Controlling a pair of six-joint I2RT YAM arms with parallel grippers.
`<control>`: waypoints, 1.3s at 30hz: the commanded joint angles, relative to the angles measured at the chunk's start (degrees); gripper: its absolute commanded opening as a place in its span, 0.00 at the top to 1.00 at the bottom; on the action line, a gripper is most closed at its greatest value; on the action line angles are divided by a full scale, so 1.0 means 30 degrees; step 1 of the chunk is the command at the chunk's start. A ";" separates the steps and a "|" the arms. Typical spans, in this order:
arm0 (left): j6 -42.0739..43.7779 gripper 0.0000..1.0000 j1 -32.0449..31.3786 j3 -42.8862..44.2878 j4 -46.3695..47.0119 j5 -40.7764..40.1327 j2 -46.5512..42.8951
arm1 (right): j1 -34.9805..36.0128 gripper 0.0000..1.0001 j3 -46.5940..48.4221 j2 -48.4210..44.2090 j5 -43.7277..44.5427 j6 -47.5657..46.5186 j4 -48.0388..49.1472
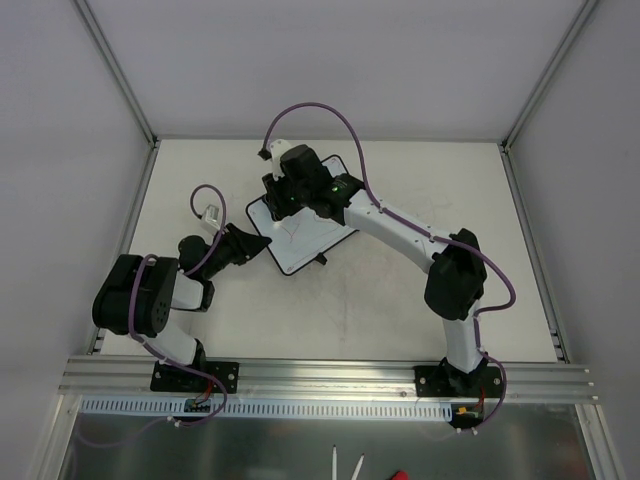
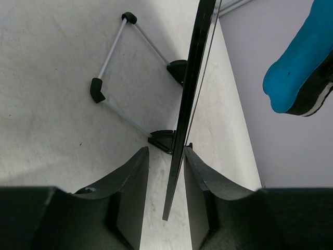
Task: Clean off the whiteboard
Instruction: Hold the whiteboard at the whiteboard stand.
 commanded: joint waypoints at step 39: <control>-0.0749 1.00 -0.0268 0.1785 0.7327 0.1228 0.0963 | 0.1983 1.00 -0.6188 -0.1223 0.5707 -0.1074 1.1926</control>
